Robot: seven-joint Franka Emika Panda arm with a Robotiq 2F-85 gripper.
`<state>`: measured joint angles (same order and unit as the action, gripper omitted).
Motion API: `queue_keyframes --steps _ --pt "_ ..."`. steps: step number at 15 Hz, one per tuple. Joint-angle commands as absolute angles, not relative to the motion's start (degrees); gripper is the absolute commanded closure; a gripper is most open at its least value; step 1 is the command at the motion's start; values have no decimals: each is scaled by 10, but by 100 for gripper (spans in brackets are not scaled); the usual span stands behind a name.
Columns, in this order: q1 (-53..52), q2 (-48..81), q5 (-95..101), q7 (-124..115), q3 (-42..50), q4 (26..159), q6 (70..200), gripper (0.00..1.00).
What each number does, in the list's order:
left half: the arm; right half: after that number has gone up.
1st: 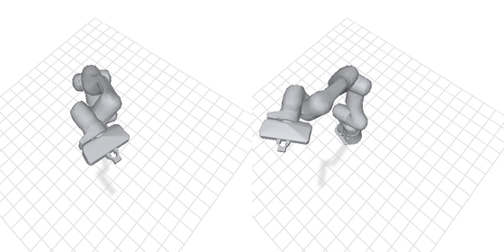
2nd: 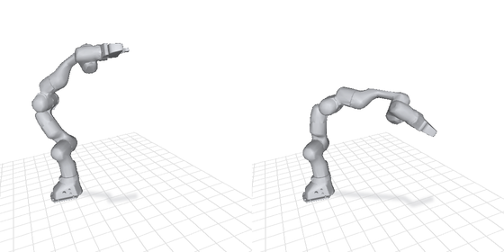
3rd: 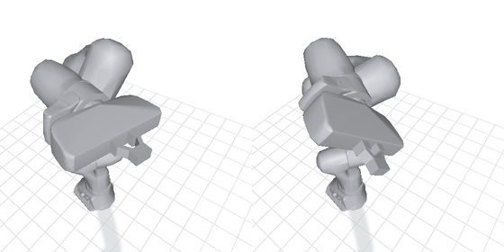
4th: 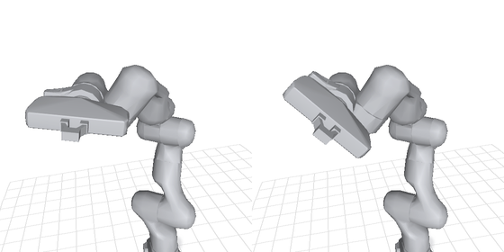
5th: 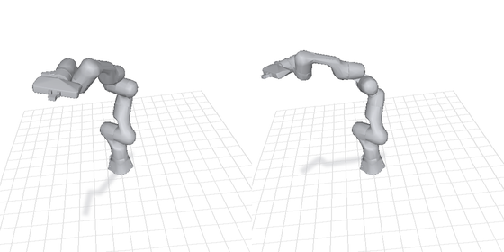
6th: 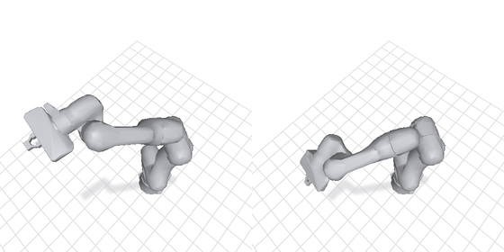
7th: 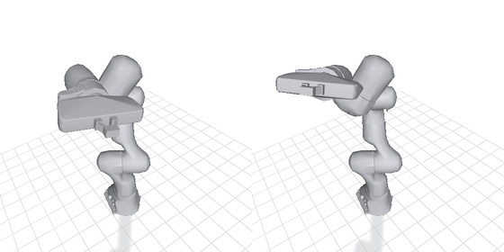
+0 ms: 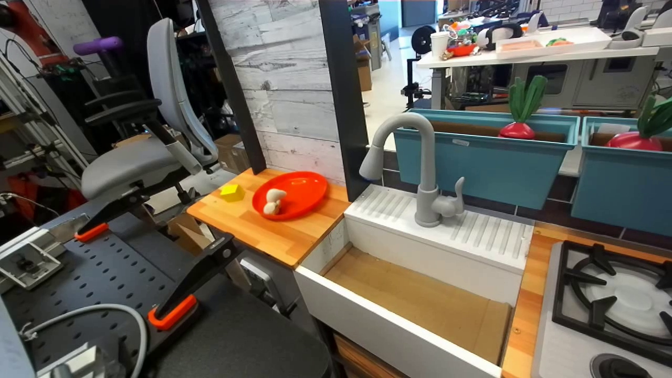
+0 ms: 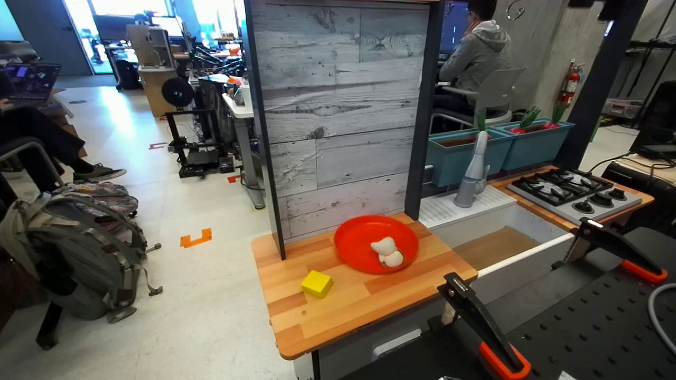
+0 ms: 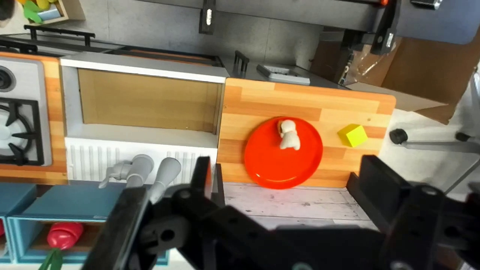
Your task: Remove the doll from the plate, then put the yellow block on the plate
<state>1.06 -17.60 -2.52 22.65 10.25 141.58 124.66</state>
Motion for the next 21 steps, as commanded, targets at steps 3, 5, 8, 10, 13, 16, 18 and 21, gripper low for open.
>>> queue_keyframes --steps 3,5,8,10,13,16,18,21 --pt "-22 -13 -71 247 68 1425 1426 0" --pt "-24 63 -94 255 49 1409 1475 0" --pt "-6 167 -122 271 3 1374 1508 0" --pt "11 229 -122 274 -27 1345 1521 0" --pt "26 308 -97 259 -59 1301 1553 0" --pt "28 381 -72 237 -69 1246 1589 0" --pt "25 418 -52 218 -67 1211 1595 0" --pt "20 462 -30 192 -65 1161 1588 0"
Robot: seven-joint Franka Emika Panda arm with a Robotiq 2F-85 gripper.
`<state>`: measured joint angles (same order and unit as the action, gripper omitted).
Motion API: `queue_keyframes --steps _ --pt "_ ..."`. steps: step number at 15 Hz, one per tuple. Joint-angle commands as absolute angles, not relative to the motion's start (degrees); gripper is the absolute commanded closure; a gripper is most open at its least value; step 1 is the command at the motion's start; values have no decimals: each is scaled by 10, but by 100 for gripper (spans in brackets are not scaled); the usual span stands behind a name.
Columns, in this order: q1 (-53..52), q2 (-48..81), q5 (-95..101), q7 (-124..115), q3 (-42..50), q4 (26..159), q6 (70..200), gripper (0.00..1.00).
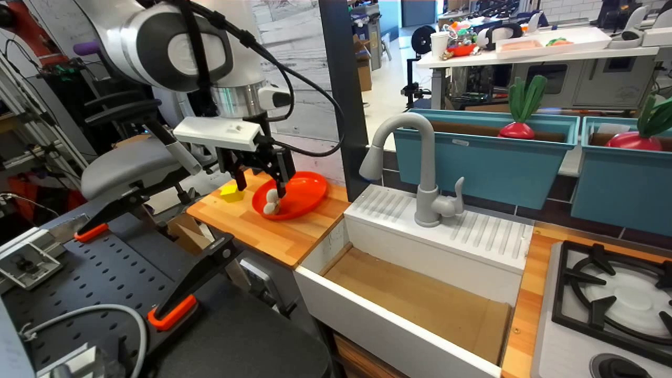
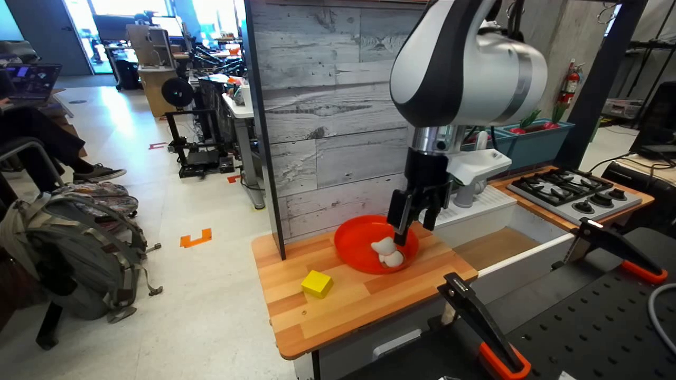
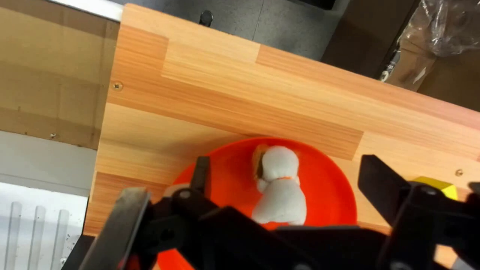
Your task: Remove the doll from the plate, then put the yellow block on the plate
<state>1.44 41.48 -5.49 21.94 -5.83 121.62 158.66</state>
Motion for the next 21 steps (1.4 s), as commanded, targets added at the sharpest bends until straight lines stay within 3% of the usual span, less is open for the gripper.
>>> queue_keyframes --steps 1,8,9,11,19,21 --pt "18 474 -24 185 -63 1147 1587 0" --pt "6 529 -3 158 -63 1076 1578 1" --pt "-3 534 3 153 -56 1070 1575 26" --pt "-3 537 11 154 -58 1066 1574 29" --pt "9 501 10 165 -79 1104 1568 91" --pt "11 486 8 166 -87 1116 1570 100"
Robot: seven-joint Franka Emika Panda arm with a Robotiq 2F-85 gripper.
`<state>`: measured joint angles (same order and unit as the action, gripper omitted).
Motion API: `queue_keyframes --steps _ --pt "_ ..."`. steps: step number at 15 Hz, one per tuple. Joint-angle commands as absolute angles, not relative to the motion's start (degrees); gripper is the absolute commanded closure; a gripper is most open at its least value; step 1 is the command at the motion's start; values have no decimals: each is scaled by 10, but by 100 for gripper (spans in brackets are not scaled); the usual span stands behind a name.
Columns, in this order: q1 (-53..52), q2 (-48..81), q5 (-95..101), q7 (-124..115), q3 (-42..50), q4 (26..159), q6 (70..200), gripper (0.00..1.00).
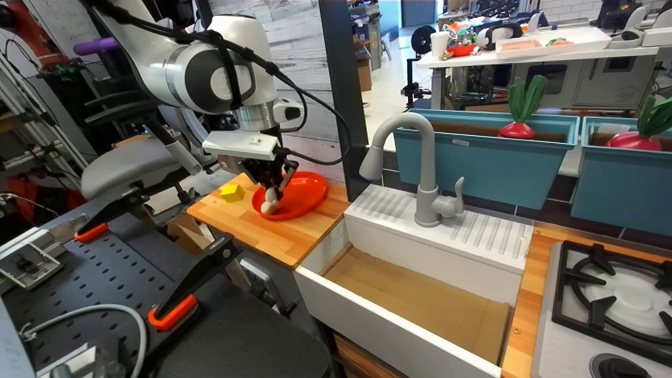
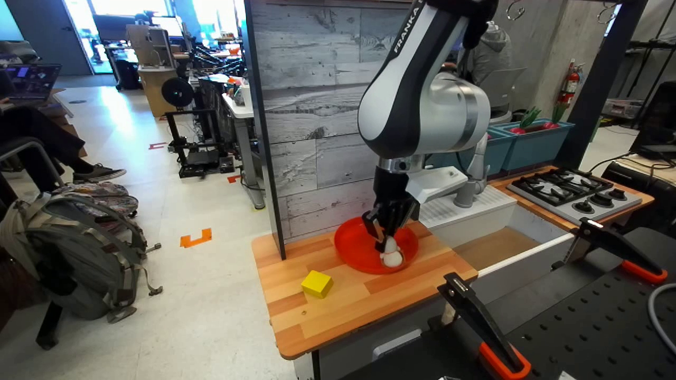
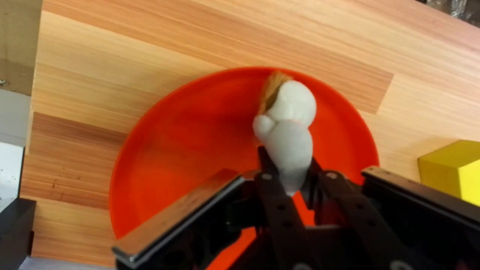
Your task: Remove the doll from the plate, then put the yellow block on the plate
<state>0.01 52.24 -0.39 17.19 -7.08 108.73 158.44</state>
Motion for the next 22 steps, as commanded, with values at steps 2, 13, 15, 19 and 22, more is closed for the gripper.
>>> queue_keyframes --steps 2,13,15,19,22 --pt "15 464 5 170 -98 1137 1574 97" --pt "-16 444 15 177 -126 1169 1551 97" --pt "-24 456 19 173 -120 1160 1547 97" --pt "-32 480 27 168 -113 1141 1539 97" --pt "-37 499 29 165 -108 1124 1530 97"
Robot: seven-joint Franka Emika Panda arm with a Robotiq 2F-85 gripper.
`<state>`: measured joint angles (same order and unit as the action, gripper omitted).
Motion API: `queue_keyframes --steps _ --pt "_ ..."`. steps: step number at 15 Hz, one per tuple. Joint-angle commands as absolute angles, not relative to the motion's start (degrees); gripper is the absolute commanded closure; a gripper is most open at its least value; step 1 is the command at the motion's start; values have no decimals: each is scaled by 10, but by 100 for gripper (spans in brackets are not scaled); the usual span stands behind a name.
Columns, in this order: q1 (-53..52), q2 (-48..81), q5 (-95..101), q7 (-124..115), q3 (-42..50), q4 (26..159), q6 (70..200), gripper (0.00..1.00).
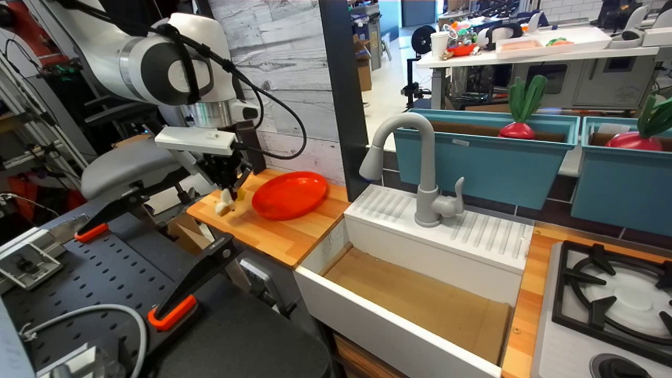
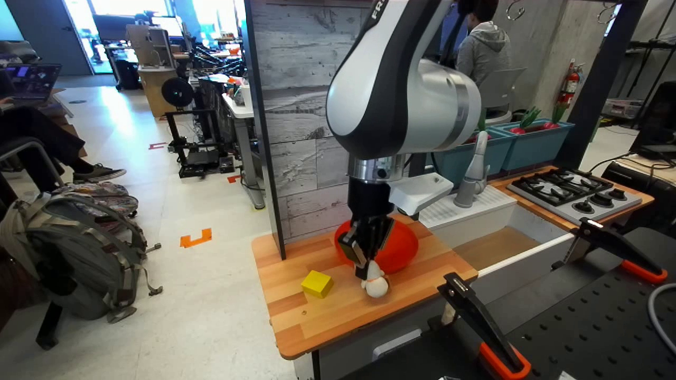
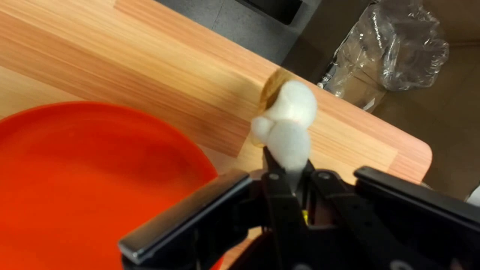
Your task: Remove the doll from the plate, then put the yellow block on the plate
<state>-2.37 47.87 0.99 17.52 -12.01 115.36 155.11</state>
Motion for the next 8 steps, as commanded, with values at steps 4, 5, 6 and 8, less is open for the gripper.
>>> queue_keyframes --steps 4,5,6,8 --pt "-43 516 29 160 -103 1102 1528 97" --pt "-44 519 29 159 -102 1098 1527 64" --pt "-46 521 28 157 -100 1094 1524 61" --pt "-48 523 28 155 -98 1089 1521 47"
